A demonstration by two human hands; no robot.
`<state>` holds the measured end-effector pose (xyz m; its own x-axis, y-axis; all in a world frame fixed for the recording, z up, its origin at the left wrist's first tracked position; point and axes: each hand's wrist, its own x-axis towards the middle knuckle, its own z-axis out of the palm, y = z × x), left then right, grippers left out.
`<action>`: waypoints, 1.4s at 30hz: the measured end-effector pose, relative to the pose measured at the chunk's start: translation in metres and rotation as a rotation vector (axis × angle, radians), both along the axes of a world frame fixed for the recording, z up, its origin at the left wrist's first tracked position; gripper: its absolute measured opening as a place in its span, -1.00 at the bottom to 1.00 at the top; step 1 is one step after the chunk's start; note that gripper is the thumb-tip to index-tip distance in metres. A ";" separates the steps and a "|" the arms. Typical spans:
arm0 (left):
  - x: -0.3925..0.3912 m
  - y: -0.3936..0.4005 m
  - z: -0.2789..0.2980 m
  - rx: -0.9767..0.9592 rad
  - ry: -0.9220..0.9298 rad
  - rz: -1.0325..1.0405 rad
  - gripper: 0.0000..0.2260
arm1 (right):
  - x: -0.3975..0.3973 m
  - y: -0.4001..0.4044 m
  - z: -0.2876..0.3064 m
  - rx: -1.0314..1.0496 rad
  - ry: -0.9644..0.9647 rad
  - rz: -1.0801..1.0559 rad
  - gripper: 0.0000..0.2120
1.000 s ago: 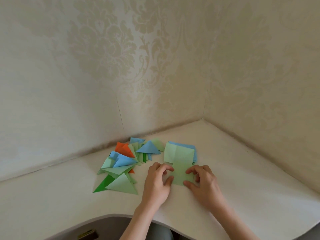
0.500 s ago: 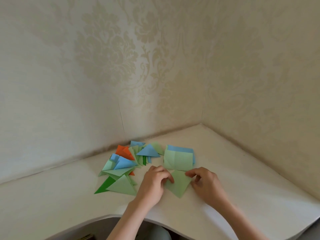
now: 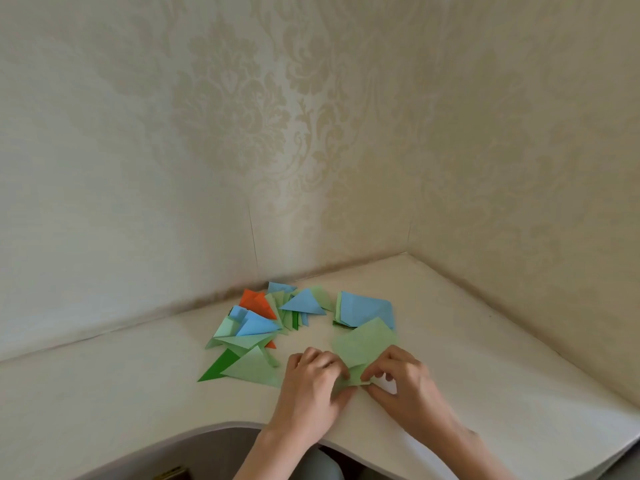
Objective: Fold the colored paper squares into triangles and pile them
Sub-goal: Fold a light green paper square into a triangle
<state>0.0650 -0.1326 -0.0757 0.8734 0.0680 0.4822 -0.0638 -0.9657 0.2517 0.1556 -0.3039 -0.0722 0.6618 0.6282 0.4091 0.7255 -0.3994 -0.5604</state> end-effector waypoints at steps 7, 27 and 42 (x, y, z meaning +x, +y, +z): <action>-0.007 0.018 -0.006 -0.103 -0.018 -0.047 -0.86 | 0.000 0.001 -0.011 -0.052 -0.046 -0.057 -0.71; -0.010 0.021 -0.014 -0.339 -0.038 -0.053 -0.81 | 0.005 0.018 0.001 -0.115 0.109 -0.052 -0.47; 0.002 -0.003 -0.006 -0.412 -0.015 0.150 -0.82 | -0.010 0.021 -0.020 0.001 0.066 -0.261 -0.67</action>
